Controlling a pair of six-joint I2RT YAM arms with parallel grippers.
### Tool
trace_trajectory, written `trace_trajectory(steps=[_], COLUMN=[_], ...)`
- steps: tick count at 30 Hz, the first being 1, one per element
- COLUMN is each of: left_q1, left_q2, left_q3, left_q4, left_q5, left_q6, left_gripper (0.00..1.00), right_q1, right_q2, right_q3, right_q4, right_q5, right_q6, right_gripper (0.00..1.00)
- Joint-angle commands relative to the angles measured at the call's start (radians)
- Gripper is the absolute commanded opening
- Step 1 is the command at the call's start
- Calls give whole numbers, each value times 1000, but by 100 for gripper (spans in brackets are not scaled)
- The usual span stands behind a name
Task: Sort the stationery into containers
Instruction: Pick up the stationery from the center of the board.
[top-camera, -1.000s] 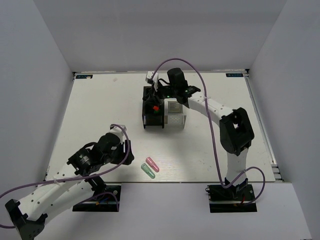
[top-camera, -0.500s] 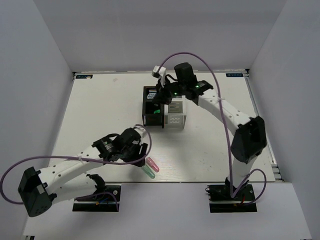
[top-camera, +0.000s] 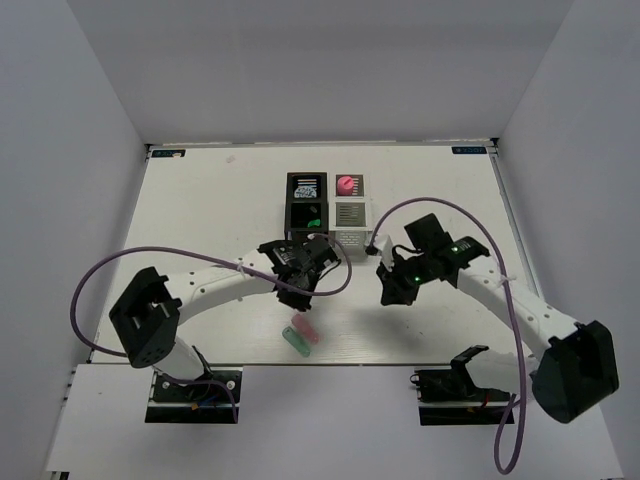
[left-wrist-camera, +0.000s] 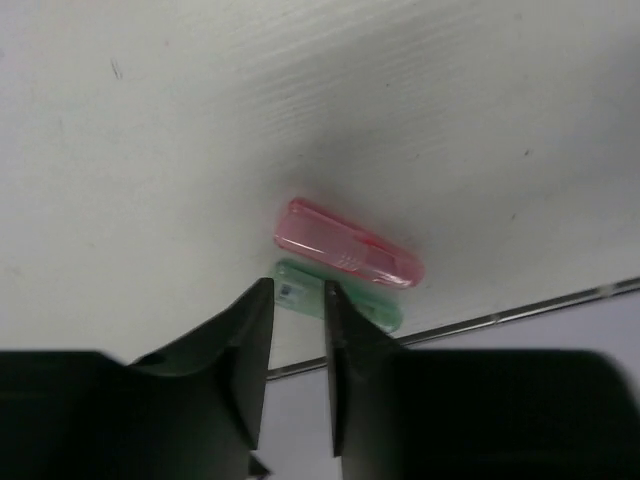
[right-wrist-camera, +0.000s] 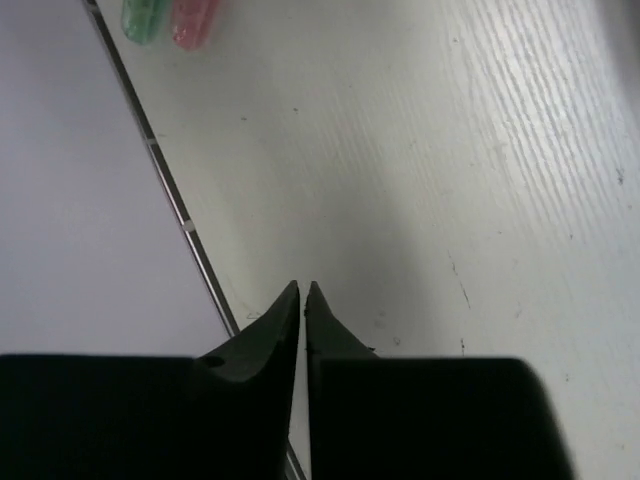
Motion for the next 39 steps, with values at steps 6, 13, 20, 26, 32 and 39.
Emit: trace_trajectory(steps=[6,13,20,26,32,39], left_q1=[-41,-61,-64,-64,-62,-54], left_q2=[-13,-23,42,91,139,255], left_q3=[-69,-189,-192,-217,-203,-82], left_q4=[-6,133,208,211,176,44], left_q5=[-102,-147,-136,-144,-148,-98], left_q6=[-662,-953,-986,-1021,-992,-880], left_gripper=[43,46,53,54,44,54], right_q1=[-40,-83,-120,-144,-175,-209], right_q2=[-142,-181,-214,-233,-239,-251], right_q3=[-38,-55,-78,-77,-80,-75], right_q4=[115,133,135,123,118,109], right_q5=[93,110,85,56,33,4], right_q6=[113,121,109,106,106,106], right_gripper=[29,29,29,30,30,30])
